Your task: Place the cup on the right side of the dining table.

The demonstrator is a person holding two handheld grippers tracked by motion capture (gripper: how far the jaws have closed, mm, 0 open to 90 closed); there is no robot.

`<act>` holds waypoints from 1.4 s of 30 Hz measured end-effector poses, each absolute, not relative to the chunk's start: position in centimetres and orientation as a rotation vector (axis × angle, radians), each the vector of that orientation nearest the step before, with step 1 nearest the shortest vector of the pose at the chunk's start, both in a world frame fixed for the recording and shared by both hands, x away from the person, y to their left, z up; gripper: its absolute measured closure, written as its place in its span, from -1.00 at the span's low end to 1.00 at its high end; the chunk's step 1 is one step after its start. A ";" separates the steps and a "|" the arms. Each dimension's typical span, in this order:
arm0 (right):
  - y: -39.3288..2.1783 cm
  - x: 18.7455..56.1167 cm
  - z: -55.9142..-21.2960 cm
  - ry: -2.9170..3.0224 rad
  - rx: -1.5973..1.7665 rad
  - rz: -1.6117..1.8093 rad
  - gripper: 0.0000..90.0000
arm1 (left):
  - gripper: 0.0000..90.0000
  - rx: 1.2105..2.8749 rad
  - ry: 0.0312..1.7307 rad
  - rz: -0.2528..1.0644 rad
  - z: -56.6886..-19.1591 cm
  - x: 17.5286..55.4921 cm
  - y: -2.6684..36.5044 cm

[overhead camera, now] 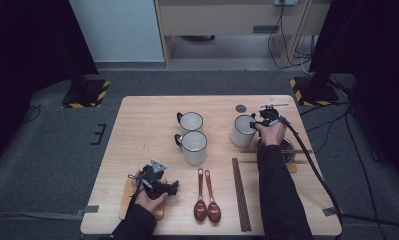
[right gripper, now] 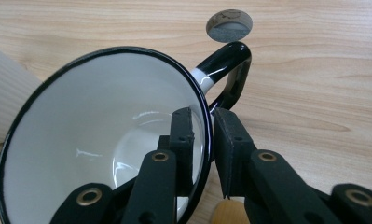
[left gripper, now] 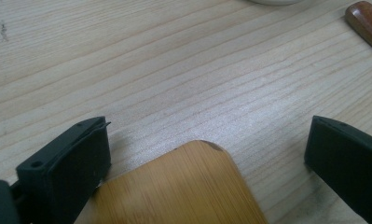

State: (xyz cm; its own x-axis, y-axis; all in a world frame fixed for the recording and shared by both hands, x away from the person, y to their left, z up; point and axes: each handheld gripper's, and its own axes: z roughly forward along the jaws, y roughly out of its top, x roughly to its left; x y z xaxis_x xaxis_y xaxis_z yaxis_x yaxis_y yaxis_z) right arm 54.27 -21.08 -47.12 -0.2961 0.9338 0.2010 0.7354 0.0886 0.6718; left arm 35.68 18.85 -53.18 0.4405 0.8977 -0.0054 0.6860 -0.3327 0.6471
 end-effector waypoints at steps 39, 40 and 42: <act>-25.3 45.0 -42.0 1.923 1.459 1.270 -0.46 | -1.00 2.120 1.325 0.481 -53.2 35.7 18.8; -25.6 44.6 -42.1 1.917 1.458 1.266 -0.47 | -1.00 2.120 1.325 0.481 -53.2 35.7 18.8; -26.1 43.7 -42.3 1.914 1.459 1.265 -0.49 | -1.00 2.120 1.325 0.481 -53.2 35.7 18.8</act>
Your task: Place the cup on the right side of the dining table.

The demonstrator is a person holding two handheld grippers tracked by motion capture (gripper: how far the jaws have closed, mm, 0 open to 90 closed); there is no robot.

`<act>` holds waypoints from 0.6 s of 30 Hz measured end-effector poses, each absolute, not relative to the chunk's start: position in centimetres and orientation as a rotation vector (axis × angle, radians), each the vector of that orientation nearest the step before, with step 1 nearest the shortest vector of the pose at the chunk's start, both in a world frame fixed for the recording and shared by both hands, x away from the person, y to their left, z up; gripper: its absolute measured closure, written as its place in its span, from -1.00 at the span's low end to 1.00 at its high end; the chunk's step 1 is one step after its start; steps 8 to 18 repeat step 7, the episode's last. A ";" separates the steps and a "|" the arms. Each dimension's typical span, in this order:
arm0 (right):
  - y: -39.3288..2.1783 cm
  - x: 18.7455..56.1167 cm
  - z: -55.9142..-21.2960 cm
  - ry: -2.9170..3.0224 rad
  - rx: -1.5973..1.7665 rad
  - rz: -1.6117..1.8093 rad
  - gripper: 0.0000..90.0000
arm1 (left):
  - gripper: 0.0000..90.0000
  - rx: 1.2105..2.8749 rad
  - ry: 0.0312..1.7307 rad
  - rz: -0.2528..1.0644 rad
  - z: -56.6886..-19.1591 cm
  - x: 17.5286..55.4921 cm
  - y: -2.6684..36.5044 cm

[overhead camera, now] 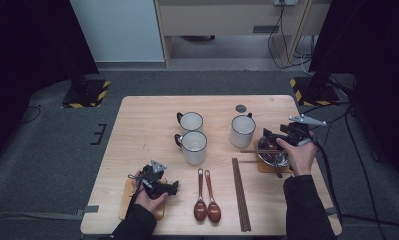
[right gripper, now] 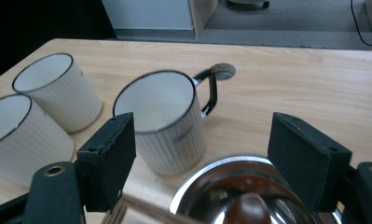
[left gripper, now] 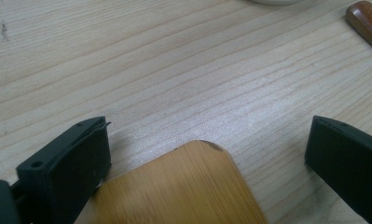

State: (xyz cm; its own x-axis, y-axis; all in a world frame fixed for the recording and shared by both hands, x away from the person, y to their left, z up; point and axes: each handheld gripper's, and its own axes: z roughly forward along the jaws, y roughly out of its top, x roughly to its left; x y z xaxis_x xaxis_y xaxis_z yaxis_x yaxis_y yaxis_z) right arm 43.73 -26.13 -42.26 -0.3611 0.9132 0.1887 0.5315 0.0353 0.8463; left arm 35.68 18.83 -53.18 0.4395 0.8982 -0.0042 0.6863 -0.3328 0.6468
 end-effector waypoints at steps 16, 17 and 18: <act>-27.5 40.8 -43.2 1.907 1.423 1.236 -0.51 | -1.00 2.119 1.329 0.484 -53.2 35.7 18.8; -27.5 40.8 -43.2 1.907 1.423 1.236 -0.51 | -1.00 2.119 1.329 0.484 -53.2 35.7 18.8; -27.5 40.8 -43.2 1.907 1.423 1.236 -0.51 | -1.00 2.119 1.329 0.484 -53.2 35.7 18.8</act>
